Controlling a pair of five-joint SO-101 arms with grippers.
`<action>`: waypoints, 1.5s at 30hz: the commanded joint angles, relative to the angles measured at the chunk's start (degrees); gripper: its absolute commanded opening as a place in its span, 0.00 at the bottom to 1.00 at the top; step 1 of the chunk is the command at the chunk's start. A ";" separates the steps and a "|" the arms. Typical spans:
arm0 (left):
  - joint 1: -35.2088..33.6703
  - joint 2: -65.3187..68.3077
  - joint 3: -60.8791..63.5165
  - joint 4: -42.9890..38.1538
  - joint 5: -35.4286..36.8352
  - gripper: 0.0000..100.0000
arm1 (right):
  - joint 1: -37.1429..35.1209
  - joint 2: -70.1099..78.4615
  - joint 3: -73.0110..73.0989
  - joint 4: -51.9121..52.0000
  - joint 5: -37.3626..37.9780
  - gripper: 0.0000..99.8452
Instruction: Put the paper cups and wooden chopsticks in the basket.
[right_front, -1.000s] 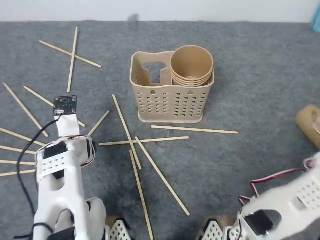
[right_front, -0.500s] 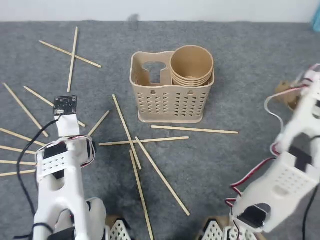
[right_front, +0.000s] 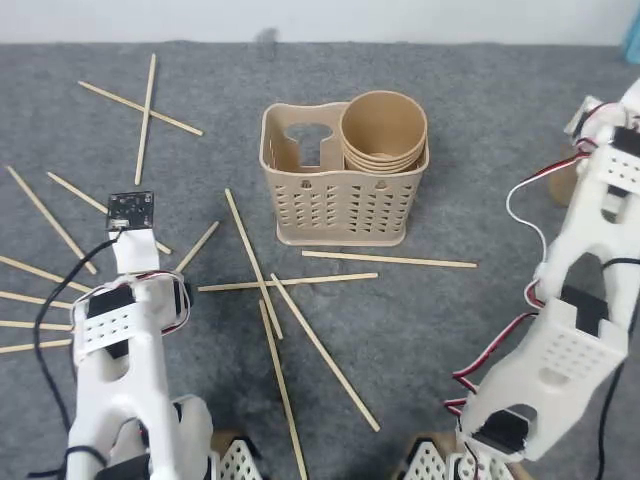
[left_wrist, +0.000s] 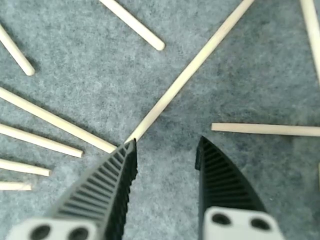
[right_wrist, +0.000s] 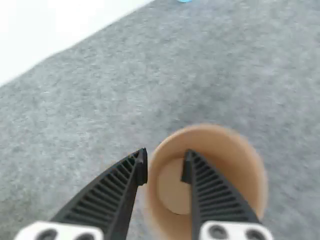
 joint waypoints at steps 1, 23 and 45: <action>0.09 -1.85 -0.66 -0.18 -0.35 0.18 | 3.47 -1.27 -9.32 7.69 -0.79 0.16; -0.09 -1.85 -0.48 -0.09 -0.35 0.18 | 6.11 10.33 -12.13 11.21 -0.53 0.15; -0.18 -1.85 -0.57 -0.09 -0.35 0.18 | 2.51 -9.27 -28.48 40.84 -0.88 0.01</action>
